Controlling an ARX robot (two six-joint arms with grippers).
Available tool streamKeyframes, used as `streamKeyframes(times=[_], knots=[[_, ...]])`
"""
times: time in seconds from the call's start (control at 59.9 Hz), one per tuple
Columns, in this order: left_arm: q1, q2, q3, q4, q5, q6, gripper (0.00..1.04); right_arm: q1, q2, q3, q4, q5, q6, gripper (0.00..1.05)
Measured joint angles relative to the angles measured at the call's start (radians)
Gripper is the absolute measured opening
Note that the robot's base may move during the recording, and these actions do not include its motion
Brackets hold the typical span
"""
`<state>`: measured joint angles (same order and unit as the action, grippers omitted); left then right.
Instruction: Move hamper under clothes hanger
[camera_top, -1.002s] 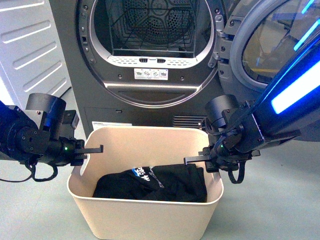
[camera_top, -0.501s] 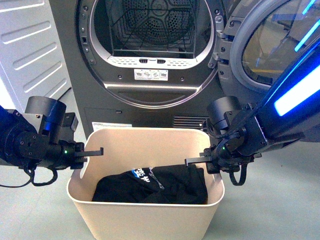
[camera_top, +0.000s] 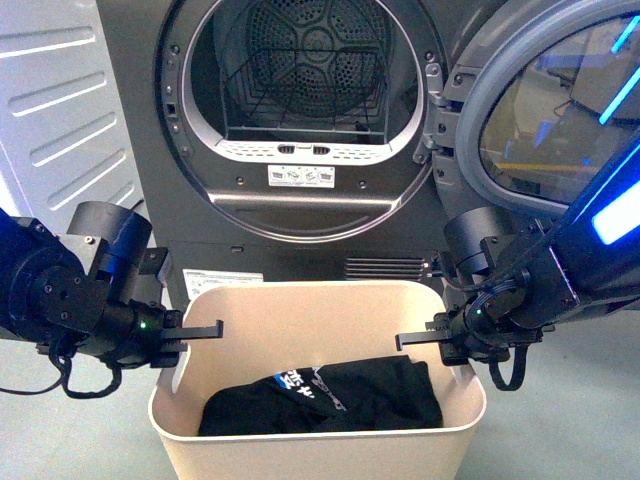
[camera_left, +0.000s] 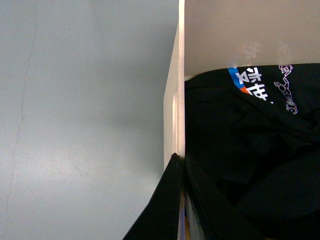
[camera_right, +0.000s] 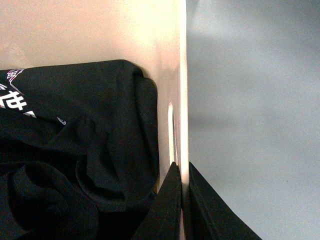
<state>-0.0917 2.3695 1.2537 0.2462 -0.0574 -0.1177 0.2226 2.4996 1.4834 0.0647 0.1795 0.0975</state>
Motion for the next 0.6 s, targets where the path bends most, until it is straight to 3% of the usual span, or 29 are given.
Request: streamKeyframes(times=[0.601], knots=[[0.011,-0.087,-0.008,-0.039,-0.043,0.015,0.04,0.009,-0.069,-0.059,0.040,-0.024,0.005,0.03]])
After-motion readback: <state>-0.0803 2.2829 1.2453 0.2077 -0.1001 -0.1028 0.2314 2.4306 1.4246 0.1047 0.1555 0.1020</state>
